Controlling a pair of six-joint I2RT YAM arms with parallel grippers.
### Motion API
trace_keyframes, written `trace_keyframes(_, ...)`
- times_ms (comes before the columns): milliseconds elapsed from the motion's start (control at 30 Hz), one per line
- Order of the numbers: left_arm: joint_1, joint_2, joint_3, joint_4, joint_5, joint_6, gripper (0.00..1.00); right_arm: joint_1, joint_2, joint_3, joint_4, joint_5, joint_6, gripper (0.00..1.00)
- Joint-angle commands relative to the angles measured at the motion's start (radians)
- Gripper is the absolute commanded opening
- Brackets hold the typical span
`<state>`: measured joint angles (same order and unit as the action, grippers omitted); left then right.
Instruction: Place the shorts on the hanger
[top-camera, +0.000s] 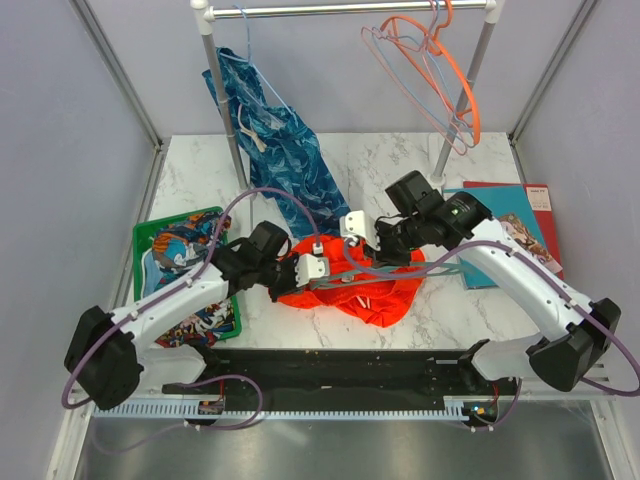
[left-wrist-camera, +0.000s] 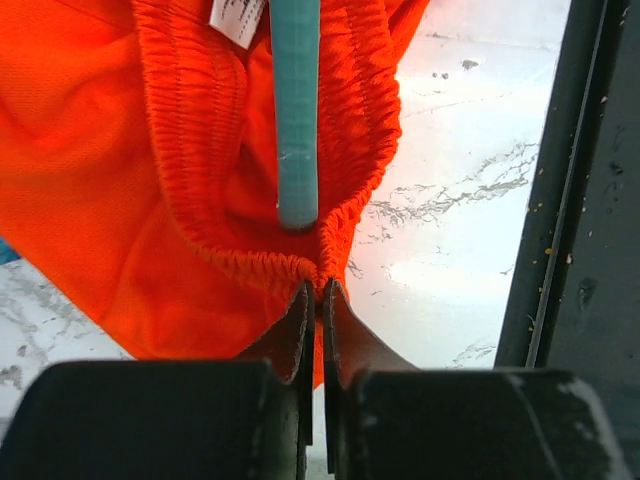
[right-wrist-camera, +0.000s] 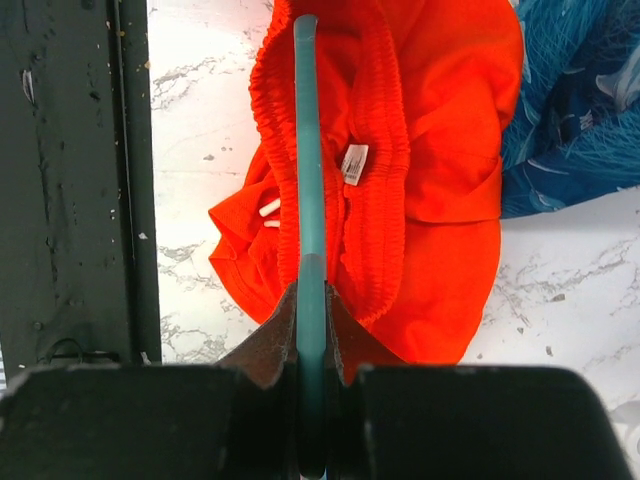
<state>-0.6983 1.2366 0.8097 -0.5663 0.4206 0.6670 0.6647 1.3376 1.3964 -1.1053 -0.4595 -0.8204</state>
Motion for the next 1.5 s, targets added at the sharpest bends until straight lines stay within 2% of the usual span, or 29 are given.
trace_keyframes(0, -0.004, -0.127, -0.018, 0.039, 0.047, 0.017, 0.02, 0.001, 0.021, 0.009, 0.054, -0.071, -0.034, 0.00)
trace_keyframes(200, -0.004, -0.215, -0.023, 0.028, 0.078, 0.037, 0.02, 0.003, 0.043, 0.006, 0.108, -0.134, -0.055, 0.00)
trace_keyframes(467, -0.004, -0.201, 0.063, 0.022, 0.102, -0.029, 0.02, 0.010, 0.077, 0.013, 0.182, -0.226, -0.054, 0.00)
trace_keyframes(667, -0.004, -0.200, 0.059, 0.022, 0.081, -0.073, 0.02, 0.026, 0.071, -0.025, 0.211, -0.260, -0.046, 0.00)
trace_keyframes(700, -0.004, -0.204, 0.056, 0.010, 0.087, -0.063, 0.07, 0.026, 0.071, -0.027, 0.222, -0.261, -0.043, 0.00)
trace_keyframes(733, -0.004, -0.210, 0.051, 0.002, 0.084, -0.063, 0.22, 0.026, 0.069, -0.028, 0.226, -0.260, -0.043, 0.00)
trace_keyframes(800, 0.000, -0.233, 0.043, -0.029, 0.067, -0.055, 0.40, 0.026, 0.072, -0.027, 0.231, -0.257, -0.037, 0.00)
trace_keyframes(833, 0.005, -0.242, 0.033, -0.041, 0.061, -0.046, 0.52, 0.024, 0.072, -0.027, 0.231, -0.258, -0.039, 0.00)
trace_keyframes(933, 0.049, -0.279, 0.000, -0.060, 0.047, -0.026, 0.64, 0.026, 0.071, -0.030, 0.236, -0.260, -0.042, 0.00)
trace_keyframes(1067, 0.135, -0.296, -0.038, -0.053, 0.095, 0.014, 0.67, 0.026, 0.072, -0.031, 0.234, -0.265, -0.046, 0.00)
trace_keyframes(1233, 0.135, -0.258, -0.067, 0.037, 0.104, 0.031, 0.73, 0.026, 0.068, -0.023, 0.236, -0.268, -0.056, 0.00)
trace_keyframes(1367, 0.122, -0.184, -0.044, 0.081, 0.135, 0.036, 0.74, 0.026, 0.060, -0.019, 0.240, -0.269, -0.056, 0.00)
trace_keyframes(1467, 0.109, -0.140, -0.030, 0.121, 0.164, 0.011, 0.70, 0.026, 0.049, -0.023, 0.246, -0.275, -0.053, 0.00)
